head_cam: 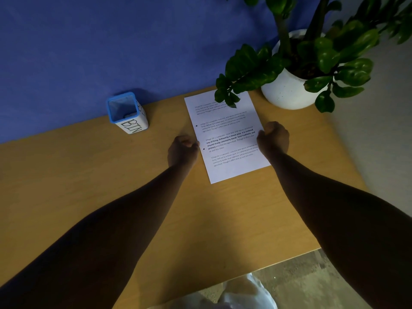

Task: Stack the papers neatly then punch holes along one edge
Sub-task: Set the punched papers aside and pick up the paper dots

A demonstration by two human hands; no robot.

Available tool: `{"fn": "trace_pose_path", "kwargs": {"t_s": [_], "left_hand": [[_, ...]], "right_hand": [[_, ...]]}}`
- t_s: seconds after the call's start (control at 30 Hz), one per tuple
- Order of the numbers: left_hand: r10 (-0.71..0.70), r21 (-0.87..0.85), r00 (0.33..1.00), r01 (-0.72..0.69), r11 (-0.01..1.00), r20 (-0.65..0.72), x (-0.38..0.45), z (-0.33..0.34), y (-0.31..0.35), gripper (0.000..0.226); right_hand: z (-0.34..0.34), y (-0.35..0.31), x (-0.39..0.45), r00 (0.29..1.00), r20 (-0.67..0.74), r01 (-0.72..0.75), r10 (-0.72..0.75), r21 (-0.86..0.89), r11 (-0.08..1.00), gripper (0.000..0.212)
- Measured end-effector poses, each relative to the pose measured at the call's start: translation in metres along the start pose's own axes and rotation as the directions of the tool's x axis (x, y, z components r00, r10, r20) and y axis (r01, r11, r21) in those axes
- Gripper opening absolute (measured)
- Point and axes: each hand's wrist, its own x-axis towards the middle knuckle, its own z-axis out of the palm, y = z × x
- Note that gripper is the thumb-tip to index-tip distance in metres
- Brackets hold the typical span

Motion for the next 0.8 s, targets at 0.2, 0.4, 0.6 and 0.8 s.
{"fn": "trace_pose_path", "kwargs": {"t_s": [0.2,0.4,0.6,0.8], "left_hand": [[0.169,0.182,0.986,-0.163,0.97,-0.016,-0.014,-0.016,-0.005,0.037],[0.382,0.353,0.924,-0.361,0.863,0.012,-0.025,-0.042,-0.024,0.054],[0.412,0.515,0.907,-0.392,0.763,0.08,-0.036,-0.084,-0.053,0.057],[0.375,0.552,0.924,-0.351,0.757,0.073,-0.049,-0.121,-0.09,0.056]], "right_hand": [[0.011,-0.018,-0.03,0.979,0.02,0.203,-0.202,-0.039,0.978,0.041],[0.028,-0.036,-0.067,0.925,0.153,0.373,-0.348,-0.199,0.906,0.056],[0.043,-0.052,-0.114,0.866,0.243,0.489,-0.438,-0.219,0.845,0.061],[0.057,-0.065,-0.153,0.827,0.302,0.547,-0.474,-0.236,0.803,0.061]]}}
